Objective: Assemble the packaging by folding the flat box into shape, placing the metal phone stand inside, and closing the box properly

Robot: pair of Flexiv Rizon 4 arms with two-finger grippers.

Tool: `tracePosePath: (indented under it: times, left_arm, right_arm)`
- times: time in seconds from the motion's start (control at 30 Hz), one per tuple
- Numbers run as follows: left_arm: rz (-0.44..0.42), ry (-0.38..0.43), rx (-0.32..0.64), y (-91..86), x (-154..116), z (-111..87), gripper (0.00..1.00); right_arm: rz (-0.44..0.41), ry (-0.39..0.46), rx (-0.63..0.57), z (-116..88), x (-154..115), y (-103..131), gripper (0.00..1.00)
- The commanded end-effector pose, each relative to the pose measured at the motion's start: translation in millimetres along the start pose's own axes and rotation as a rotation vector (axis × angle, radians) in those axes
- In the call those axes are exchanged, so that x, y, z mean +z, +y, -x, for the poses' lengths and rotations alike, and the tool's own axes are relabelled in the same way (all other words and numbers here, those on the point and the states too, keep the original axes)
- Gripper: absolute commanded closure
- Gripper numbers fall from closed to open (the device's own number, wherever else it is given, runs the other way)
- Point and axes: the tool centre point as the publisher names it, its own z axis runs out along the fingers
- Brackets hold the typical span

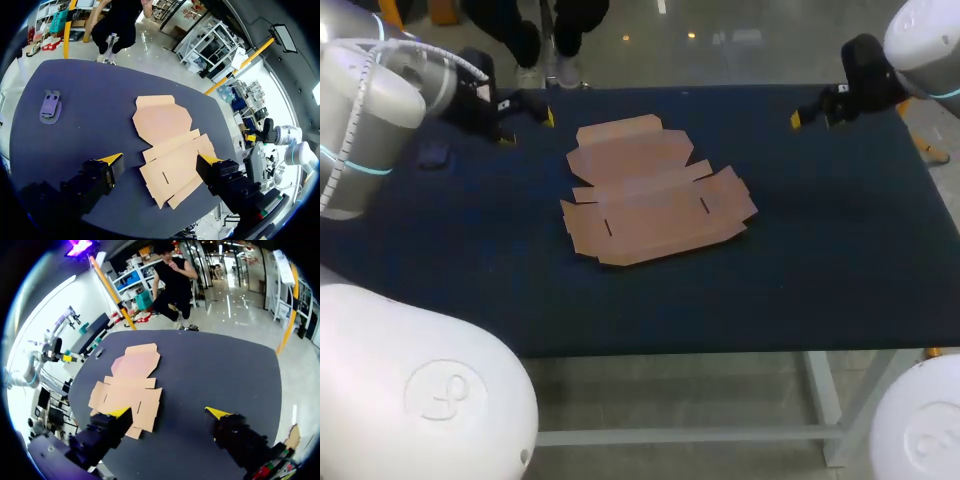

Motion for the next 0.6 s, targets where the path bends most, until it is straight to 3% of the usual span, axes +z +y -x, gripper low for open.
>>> tracePosePath:
  times: [0.03, 0.47, 0.6]
  left_arm:
    - [0.278, -0.043, -0.004, -1.6, -3, -7.2, 0.00]
    - [0.278, -0.043, -0.004, -1.6, -3, -7.2, 0.00]
    - [0.308, -0.057, -0.087, -4.8, 8, -5.2, 0.00]
  right_arm:
    - [-0.104, -0.002, 0.001, -2, -5, 2, 0.00]
    - [-0.104, -0.002, 0.001, -2, -5, 2, 0.00]
    - [-0.135, 0.012, 0.010, -2, 2, 6, 0.00]
